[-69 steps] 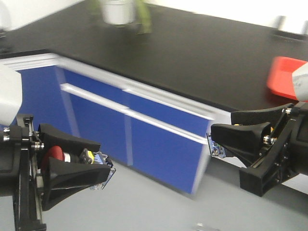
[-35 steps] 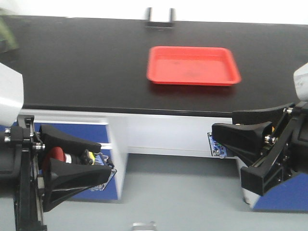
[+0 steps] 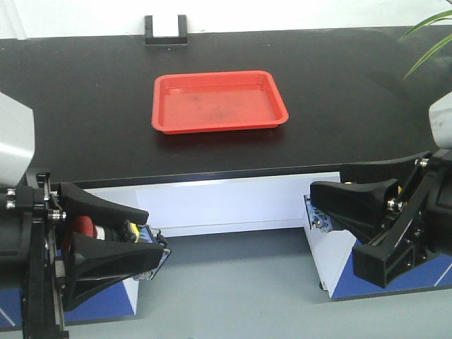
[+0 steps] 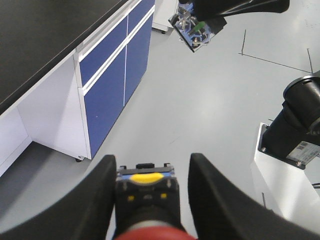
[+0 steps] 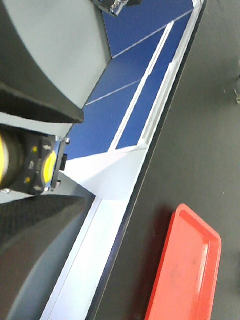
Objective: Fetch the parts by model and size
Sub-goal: 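Hold both switches while the base drives to the counter with red tray, then hold both switches while the base approaches and stops at the red tray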
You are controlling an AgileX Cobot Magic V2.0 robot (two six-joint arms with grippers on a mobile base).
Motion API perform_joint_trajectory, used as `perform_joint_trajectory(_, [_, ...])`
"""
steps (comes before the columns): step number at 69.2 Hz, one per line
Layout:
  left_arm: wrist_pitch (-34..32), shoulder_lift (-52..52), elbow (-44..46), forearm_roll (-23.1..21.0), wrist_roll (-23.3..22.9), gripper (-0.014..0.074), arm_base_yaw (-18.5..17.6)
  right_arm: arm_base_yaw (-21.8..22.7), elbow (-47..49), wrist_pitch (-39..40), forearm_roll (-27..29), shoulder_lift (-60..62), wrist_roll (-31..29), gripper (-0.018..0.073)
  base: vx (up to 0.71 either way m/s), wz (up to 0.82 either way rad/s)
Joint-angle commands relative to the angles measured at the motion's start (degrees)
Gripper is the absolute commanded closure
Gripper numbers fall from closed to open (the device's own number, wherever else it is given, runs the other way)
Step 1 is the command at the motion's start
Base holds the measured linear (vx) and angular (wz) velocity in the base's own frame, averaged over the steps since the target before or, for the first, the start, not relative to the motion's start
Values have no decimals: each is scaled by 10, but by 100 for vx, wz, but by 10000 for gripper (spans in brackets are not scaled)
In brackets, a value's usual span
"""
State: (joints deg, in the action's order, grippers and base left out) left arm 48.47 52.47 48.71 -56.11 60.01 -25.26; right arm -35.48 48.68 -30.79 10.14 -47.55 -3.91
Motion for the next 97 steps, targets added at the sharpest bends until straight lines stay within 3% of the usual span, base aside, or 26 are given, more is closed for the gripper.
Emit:
perform_joint_trajectory(1, [-17, -6, 17, -32, -3, 603, -3, 0, 16, 43, 2, 3, -6, 564, 10, -14])
perform_joint_trajectory(97, [-17, -6, 17, -32, -3, 603, -3, 0, 16, 43, 2, 3, -6, 564, 17, 7])
